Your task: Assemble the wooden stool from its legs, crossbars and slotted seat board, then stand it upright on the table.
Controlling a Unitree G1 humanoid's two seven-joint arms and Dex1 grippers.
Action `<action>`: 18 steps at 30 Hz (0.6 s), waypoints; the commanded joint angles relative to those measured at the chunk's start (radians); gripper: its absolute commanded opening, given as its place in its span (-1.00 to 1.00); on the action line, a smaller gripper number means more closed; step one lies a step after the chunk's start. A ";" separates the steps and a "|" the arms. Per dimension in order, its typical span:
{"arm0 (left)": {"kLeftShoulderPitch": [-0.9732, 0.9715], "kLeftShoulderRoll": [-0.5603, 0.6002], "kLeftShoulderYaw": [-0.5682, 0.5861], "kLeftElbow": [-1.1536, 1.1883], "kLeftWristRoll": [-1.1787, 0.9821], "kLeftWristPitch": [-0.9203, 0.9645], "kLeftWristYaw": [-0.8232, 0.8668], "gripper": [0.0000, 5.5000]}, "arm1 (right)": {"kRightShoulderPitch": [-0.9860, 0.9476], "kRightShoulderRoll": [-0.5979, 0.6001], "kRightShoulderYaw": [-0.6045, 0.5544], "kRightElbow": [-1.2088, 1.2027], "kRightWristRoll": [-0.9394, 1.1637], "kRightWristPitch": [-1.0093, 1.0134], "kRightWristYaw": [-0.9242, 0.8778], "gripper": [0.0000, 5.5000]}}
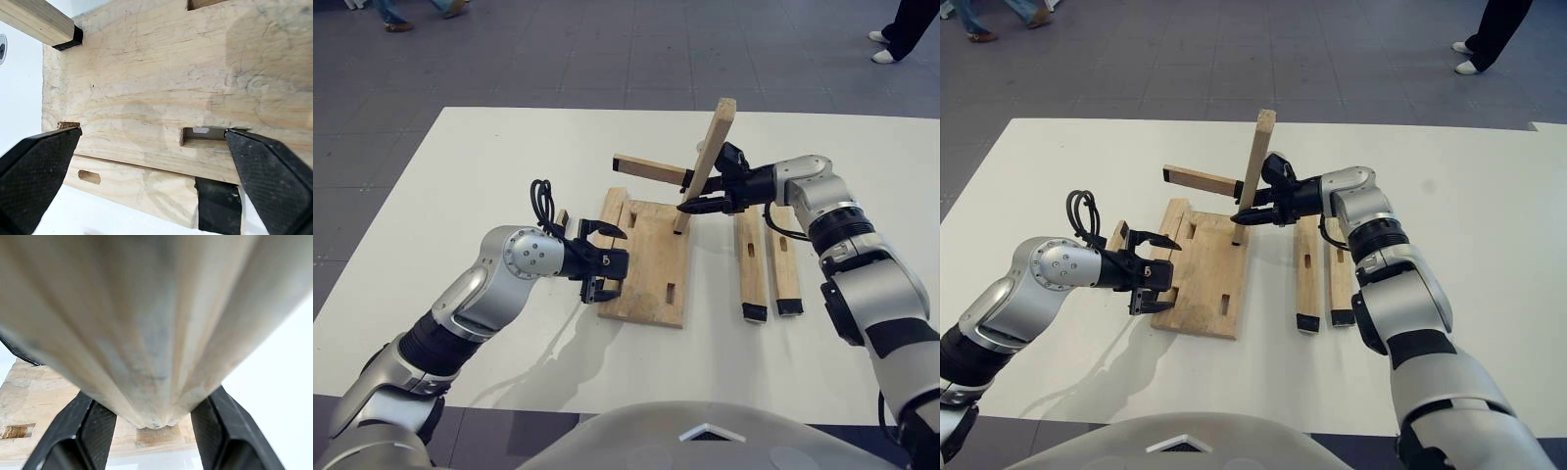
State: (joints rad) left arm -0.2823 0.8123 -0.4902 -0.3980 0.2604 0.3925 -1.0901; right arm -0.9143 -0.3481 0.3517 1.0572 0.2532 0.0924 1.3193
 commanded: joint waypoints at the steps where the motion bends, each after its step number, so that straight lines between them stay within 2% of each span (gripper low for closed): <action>1: 0.007 -0.006 -0.020 0.005 0.007 0.009 -0.017 1.00 | 0.207 0.007 0.077 0.189 -0.170 0.142 -0.080 -0.25; 14: -0.008 -0.016 -0.014 0.032 0.006 -0.001 -0.020 1.00 | 0.106 0.027 -0.037 0.127 -0.101 0.085 0.019 -0.25; 15: -0.015 -0.014 -0.038 0.010 0.036 0.059 -0.037 1.00 | 0.101 0.032 -0.044 0.122 -0.097 0.078 0.011 -0.12; 18: -0.052 -0.031 -0.092 -0.012 0.084 0.169 -0.070 1.00 | 0.092 0.043 -0.071 0.110 -0.106 0.064 -0.006 0.08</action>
State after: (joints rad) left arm -0.3370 0.8016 -0.5281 -0.4178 0.3131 0.5113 -1.1434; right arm -0.8406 -0.3160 0.2712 1.1508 0.2058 0.1346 1.3352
